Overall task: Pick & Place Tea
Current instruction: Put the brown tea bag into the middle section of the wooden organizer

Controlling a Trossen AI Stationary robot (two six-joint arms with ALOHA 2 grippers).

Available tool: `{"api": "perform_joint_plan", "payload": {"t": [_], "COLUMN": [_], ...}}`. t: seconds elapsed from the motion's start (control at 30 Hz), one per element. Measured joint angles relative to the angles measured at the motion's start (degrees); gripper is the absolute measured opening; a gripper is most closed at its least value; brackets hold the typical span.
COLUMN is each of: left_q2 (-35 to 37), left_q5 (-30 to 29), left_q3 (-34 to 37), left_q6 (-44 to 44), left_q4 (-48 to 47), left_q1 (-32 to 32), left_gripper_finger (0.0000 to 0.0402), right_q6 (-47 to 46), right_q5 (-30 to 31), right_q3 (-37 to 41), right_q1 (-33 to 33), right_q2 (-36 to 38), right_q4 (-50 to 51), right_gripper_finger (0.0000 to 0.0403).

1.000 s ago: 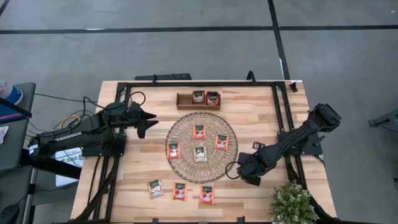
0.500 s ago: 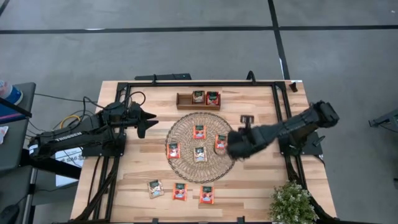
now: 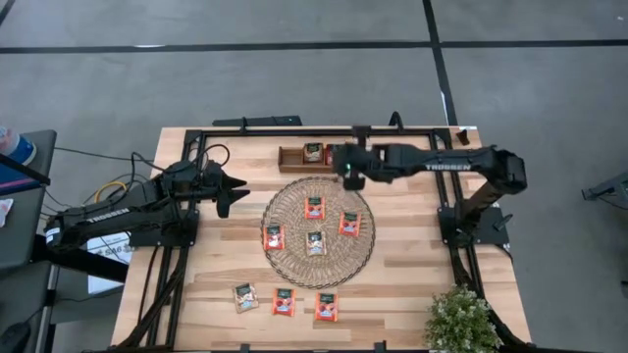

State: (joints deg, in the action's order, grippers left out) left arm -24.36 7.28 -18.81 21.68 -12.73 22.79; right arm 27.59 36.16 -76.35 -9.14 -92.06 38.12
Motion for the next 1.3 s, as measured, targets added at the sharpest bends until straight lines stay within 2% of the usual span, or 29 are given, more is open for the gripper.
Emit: {"api": "perform_joint_plan", "payload": {"t": [0.13, 0.3, 0.57, 0.77, 1.3], "left_q2": [0.00, -0.22, -1.40, -2.06, -2.34], "left_q5": [-0.11, -1.25, -2.15, -1.92, -2.29], "left_q3": [0.00, 0.00, 0.00, 0.00, 0.00], "left_q6": [0.18, 0.25, 0.67, 0.83, 0.71], "left_q4": [0.00, 0.02, 0.02, 0.05, 0.02], "left_q1": [0.01, 0.01, -0.04, -0.07, -0.07], "left_gripper_finger": [0.0188, 0.0188, 0.0188, 0.0188, 0.0188], "right_q6": [7.71, 9.84, 13.74, 12.10, 8.84], "right_q5": [-0.96, -5.64, -7.99, -10.66, -16.58], "right_q3": [-0.54, -4.81, -16.82, -23.55, -24.54], "right_q1": [-3.69, -6.28, -7.51, -8.36, -8.75], "right_q2": [-1.55, -5.80, -17.16, -23.35, -24.52], "right_q4": [-6.16, -8.29, -5.65, 2.40, 7.05], "right_gripper_finger": [0.0000, 0.0000, 0.0000, 0.0000, 0.0000]}}
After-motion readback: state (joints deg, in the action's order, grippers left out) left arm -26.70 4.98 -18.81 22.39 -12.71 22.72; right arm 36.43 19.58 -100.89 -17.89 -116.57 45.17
